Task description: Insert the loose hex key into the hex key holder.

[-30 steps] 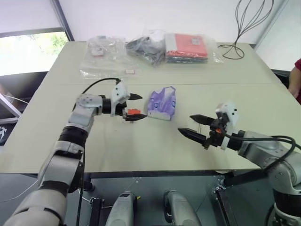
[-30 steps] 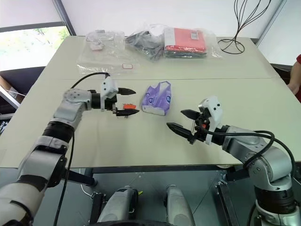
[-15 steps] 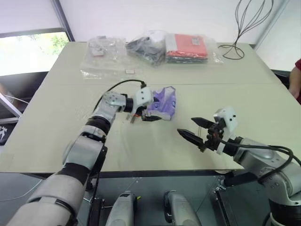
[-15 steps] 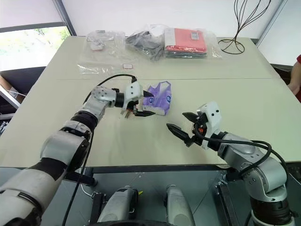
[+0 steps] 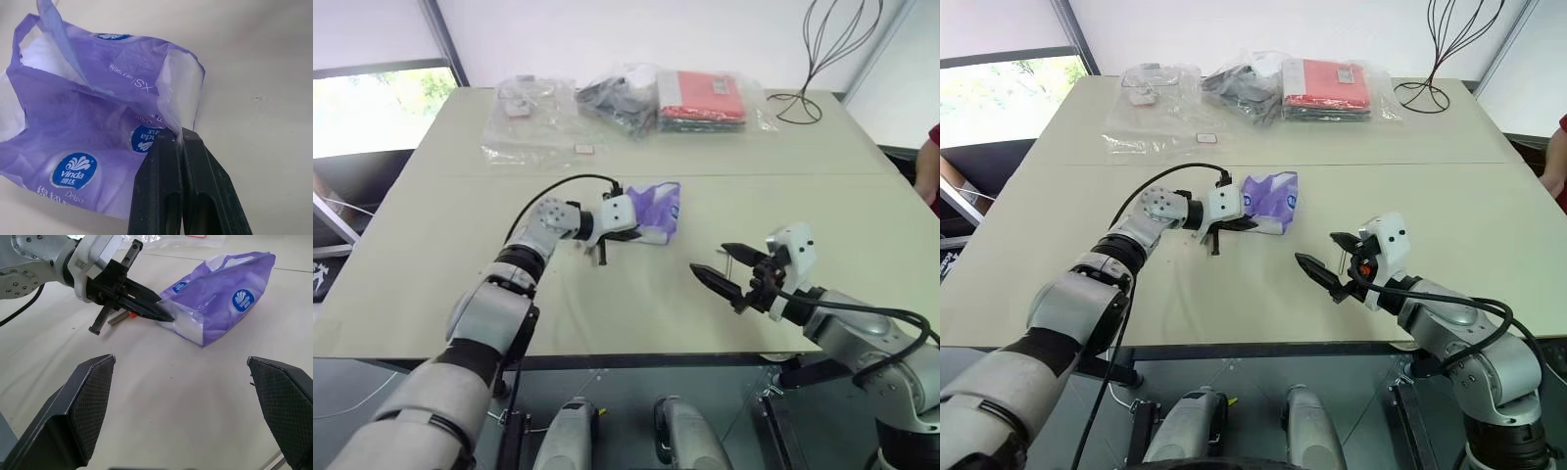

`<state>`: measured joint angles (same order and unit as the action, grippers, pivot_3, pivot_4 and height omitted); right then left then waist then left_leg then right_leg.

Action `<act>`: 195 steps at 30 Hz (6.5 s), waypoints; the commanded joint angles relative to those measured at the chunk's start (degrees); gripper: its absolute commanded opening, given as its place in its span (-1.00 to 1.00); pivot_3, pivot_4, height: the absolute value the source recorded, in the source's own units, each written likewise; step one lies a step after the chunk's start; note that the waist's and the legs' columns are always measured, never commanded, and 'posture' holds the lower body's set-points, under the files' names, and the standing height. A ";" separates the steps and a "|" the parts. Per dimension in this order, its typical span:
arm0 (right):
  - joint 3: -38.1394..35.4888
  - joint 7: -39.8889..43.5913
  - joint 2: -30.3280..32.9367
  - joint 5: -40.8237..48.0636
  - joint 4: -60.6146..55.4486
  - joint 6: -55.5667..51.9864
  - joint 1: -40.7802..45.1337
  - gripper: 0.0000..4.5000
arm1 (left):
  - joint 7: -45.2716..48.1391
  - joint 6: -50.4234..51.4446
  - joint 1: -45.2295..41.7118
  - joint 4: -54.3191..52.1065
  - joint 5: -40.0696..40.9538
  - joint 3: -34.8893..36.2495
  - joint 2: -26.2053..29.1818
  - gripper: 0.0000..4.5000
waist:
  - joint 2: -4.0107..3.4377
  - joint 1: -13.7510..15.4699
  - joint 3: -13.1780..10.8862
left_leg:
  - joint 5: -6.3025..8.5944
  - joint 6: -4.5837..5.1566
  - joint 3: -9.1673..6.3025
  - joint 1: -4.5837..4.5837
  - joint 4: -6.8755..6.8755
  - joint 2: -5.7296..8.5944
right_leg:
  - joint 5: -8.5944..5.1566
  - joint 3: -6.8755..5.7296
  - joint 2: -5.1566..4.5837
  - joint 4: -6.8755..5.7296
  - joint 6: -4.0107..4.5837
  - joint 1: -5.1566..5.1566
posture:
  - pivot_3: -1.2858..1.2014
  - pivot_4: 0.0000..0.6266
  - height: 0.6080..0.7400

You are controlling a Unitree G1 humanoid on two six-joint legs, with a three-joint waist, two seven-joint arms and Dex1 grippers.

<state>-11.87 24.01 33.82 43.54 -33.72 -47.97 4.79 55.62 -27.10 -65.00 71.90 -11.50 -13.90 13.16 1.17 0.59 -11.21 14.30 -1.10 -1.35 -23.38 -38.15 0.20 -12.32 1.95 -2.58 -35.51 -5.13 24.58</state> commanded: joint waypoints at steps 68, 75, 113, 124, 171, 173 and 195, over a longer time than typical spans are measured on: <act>29.27 23.74 -25.64 -39.74 82.67 51.42 49.17 1.00 | 14.63 58.40 37.82 -65.20 33.65 20.54 36.40 0.99 | 0.05 -3.81 -0.04 | -0.02 -0.03 -0.09 0.19 0.04 -0.09 | 0.07 0.21 -0.08 -0.71 -0.11 0.25 | 0.03 -0.52 1.00; 29.12 20.82 -29.14 -45.99 96.23 60.00 53.82 1.00 | 12.25 60.64 41.40 -69.85 35.99 22.69 37.07 0.99 | 0.05 -3.32 -0.04 | -0.02 -0.07 -0.17 0.20 0.08 -0.07 | 0.08 0.21 -0.12 -0.71 -0.09 0.29 | 0.03 -0.52 1.00; 21.36 22.37 -37.88 -52.38 110.01 54.32 63.29 -0.48 | -1.92 60.71 53.12 -82.18 38.11 26.15 33.53 1.00 | 0.04 -4.68 -0.05 | -0.14 -0.27 -0.14 0.97 0.98 -0.12 | 0.00 0.31 -0.08 -0.69 0.28 0.09 | 0.03 -0.52 1.00; 16.66 18.96 -37.63 -49.10 106.98 45.81 62.70 0.73 | -1.16 58.52 49.08 -77.98 36.44 22.45 32.45 1.00 | 0.04 -4.59 -0.04 | -0.14 -0.27 -0.14 0.97 0.99 -0.11 | -0.01 0.31 -0.07 -0.68 0.28 0.08 | 0.03 -0.52 1.00; 28.94 6.41 -37.90 -52.82 79.59 39.38 49.12 -0.55 | 2.16 51.78 42.02 -68.49 31.56 17.30 30.81 1.00 | 0.06 -4.51 -0.03 | -0.15 -0.28 -0.13 0.92 1.06 -0.08 | -0.02 0.30 -0.08 -0.64 0.29 0.15 | 0.03 -0.52 1.00; 29.17 7.06 -35.01 -53.61 78.00 44.25 49.87 -0.55 | 2.72 51.91 40.47 -66.63 32.37 17.92 30.43 1.00 | 0.06 -4.41 -0.03 | -0.15 -0.28 -0.12 0.89 1.06 -0.07 | -0.02 0.30 -0.08 -0.63 0.27 0.16 | 0.03 -0.52 1.00; 32.10 -8.90 1.61 -77.79 68.97 102.27 57.85 -0.55 | 25.82 40.50 -5.29 -14.86 29.28 14.48 10.69 1.00 | 0.12 -4.68 -0.07 | -0.16 -0.27 0.42 0.08 0.85 0.20 | -0.09 0.53 -0.02 -0.57 0.03 0.81 | 0.03 -0.52 1.00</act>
<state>21.88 16.41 34.59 -34.34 37.54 53.86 61.73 79.45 14.67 -69.03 56.31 18.36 0.60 23.25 1.29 -4.09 -11.28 14.14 -1.37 -0.92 -23.29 -37.27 0.38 -12.41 2.49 -2.57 -36.09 -5.10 25.41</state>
